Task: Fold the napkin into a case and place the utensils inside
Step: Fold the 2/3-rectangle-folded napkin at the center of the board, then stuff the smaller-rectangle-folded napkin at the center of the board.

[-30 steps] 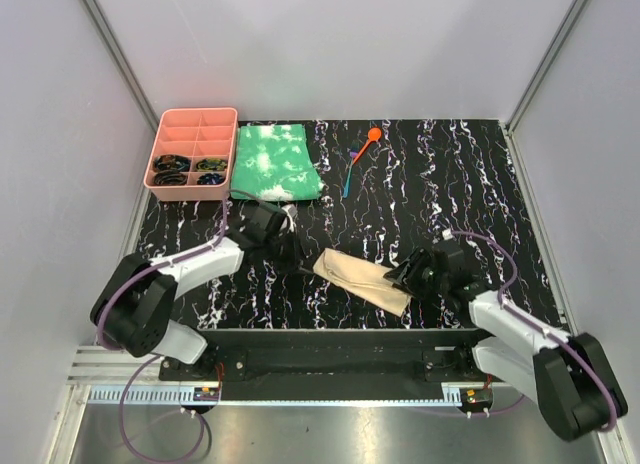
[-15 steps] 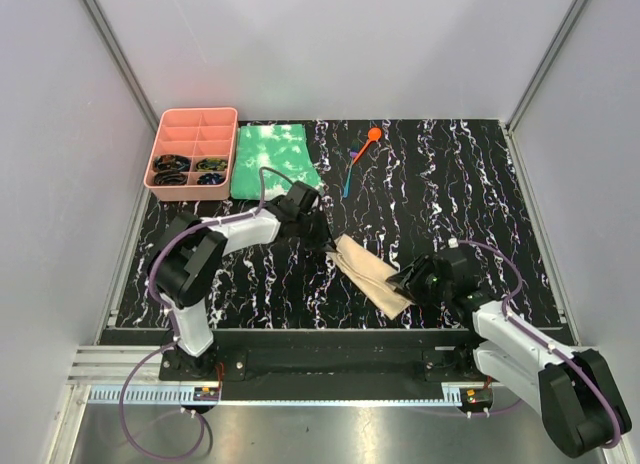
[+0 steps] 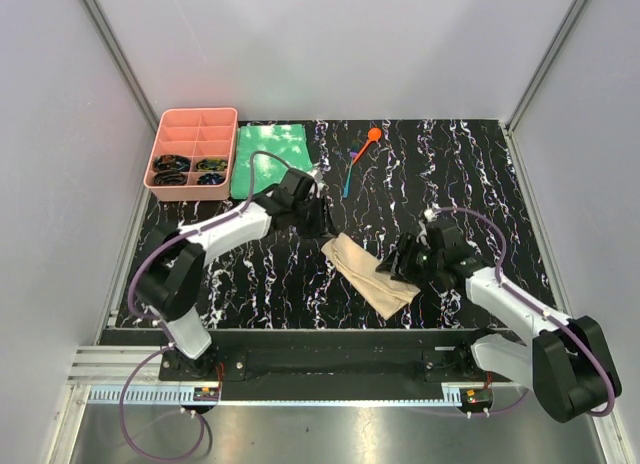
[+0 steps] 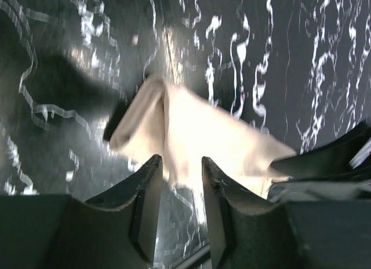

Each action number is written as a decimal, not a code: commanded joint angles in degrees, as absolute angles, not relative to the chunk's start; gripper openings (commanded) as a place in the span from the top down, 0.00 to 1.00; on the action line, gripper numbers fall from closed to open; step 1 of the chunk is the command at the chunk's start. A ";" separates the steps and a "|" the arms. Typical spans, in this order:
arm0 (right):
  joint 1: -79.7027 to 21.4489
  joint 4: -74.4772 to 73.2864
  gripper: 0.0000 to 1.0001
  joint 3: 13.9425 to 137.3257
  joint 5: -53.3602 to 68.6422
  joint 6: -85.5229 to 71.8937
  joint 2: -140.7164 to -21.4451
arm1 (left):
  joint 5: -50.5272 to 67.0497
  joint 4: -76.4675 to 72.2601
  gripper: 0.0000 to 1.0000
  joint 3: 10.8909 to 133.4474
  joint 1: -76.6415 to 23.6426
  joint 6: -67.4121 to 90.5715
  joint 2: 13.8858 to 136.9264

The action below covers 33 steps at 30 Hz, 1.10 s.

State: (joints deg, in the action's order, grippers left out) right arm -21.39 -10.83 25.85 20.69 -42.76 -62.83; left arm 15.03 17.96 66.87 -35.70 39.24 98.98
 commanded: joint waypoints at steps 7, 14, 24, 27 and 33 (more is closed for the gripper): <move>-25.21 -17.40 0.32 49.82 24.70 -21.19 -75.56 | 17.22 17.14 0.72 56.43 -34.63 40.69 86.93; -35.68 -18.72 0.41 63.62 19.26 -12.93 -91.04 | 16.35 16.44 0.73 49.76 -30.42 41.75 79.99; -40.69 -18.63 0.55 63.55 13.10 -9.49 -97.20 | 19.16 14.77 0.73 45.09 -28.48 41.57 76.46; -41.31 -18.54 0.53 63.46 11.43 -9.14 -98.09 | 20.83 13.54 0.74 44.82 -28.48 41.92 77.34; -41.40 -18.19 0.54 64.07 8.70 -9.14 -99.84 | 21.71 12.39 0.75 44.03 -28.74 42.45 77.78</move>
